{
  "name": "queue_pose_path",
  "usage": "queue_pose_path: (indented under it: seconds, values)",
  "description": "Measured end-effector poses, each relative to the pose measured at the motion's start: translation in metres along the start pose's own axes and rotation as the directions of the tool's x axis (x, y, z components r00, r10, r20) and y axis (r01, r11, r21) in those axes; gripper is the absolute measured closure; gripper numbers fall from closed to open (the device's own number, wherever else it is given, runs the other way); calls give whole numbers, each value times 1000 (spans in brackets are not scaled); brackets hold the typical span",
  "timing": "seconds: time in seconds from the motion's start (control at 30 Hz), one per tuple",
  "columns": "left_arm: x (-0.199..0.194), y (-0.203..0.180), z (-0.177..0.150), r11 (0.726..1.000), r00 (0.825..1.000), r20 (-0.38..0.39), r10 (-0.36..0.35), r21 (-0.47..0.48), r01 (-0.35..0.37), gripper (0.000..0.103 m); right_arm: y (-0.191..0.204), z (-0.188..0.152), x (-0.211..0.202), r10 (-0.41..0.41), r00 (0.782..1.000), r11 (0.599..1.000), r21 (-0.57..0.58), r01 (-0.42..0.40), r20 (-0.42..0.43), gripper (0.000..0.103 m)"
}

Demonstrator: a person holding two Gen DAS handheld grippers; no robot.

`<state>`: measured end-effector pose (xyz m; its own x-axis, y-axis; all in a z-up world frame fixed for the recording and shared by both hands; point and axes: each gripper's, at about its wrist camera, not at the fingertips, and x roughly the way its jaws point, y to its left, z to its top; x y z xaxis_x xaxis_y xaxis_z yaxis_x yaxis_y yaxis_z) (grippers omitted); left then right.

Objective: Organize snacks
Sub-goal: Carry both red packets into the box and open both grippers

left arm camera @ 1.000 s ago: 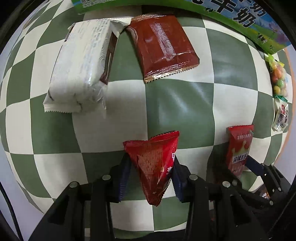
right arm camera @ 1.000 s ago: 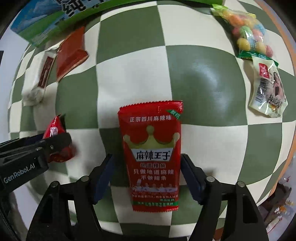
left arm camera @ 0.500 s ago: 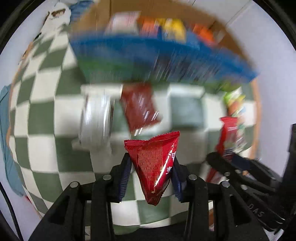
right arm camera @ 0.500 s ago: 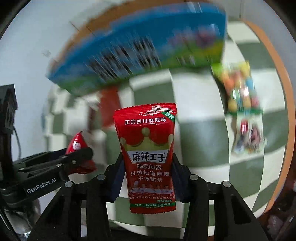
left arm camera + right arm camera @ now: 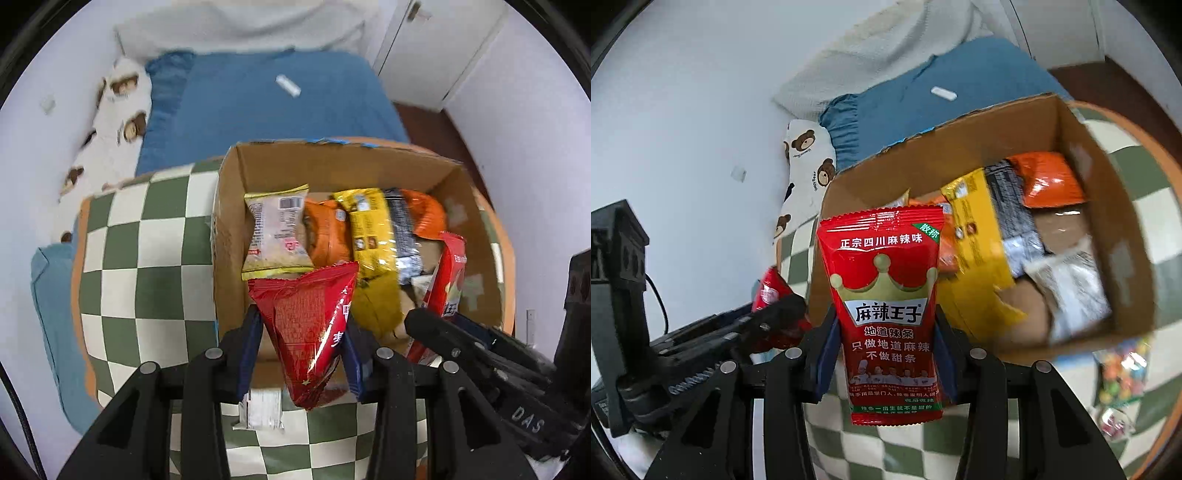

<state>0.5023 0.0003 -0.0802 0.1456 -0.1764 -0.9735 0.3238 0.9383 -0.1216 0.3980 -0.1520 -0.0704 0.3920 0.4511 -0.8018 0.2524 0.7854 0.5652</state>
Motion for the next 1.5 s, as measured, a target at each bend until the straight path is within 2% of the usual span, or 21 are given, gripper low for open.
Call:
queue_pose_path:
  seconds: [0.07,0.2,0.33,0.4,0.43,0.47,0.53,0.6,0.67,0.77,0.87,0.9,1.03,1.1,1.17,1.3,1.5]
  values:
    - [18,5,17,1000,998,-56,15,-9,-15,66,-6,3,25,5,1000,1000,28,-5,-24,55]
    - [45,11,26,999,990,-135,30,-38,-35,66,-14,15,60,16,996,996,85,-8,-93,55]
    - [65,20,25,995,975,-222,-17,-95,-5,66,-32,18,91,36,982,989,147,-8,-184,52]
    - [72,24,24,993,969,-246,-32,-118,3,66,-40,18,101,20,974,986,168,19,-228,41]
    - [73,25,23,992,968,-249,-39,-124,8,65,-45,17,108,10,969,985,169,33,-245,31]
    - [75,26,22,992,967,-252,-39,-125,8,63,-48,17,111,-6,966,985,163,50,-260,21]
    - [76,26,20,992,967,-253,-38,-128,5,56,-52,18,113,-38,961,987,139,78,-275,10]
    - [76,26,19,992,968,-248,-40,-128,9,49,-53,18,112,-62,957,989,115,97,-282,9]
    - [77,24,18,993,971,-237,-33,-121,5,40,-55,20,110,-94,957,989,84,121,-274,9]
    - [74,19,16,995,976,-216,-18,-104,-5,39,-59,23,103,-149,956,985,42,165,-253,9]
    - [69,13,14,996,983,-184,11,-81,-27,37,-61,25,89,-238,948,971,-25,239,-209,9]
    - [69,11,12,997,985,-173,17,-75,-31,35,-61,27,83,-275,942,962,-49,270,-192,9]
    - [65,0,1,996,991,-115,64,-47,-70,14,-67,25,63,-392,913,917,-128,378,-113,9]
    - [64,-5,-5,995,992,-88,86,-36,-89,12,-69,22,54,-434,897,894,-159,419,-81,9]
    - [63,-7,-12,995,994,-68,83,-43,-86,5,-71,20,42,-464,885,875,-180,449,-49,9]
    - [61,-15,-22,996,996,-30,79,-41,-80,5,-72,9,30,-499,867,847,-207,490,8,9]
    - [51,-22,-35,996,996,22,81,-45,-80,5,-72,-3,14,-503,863,840,-204,502,52,9]
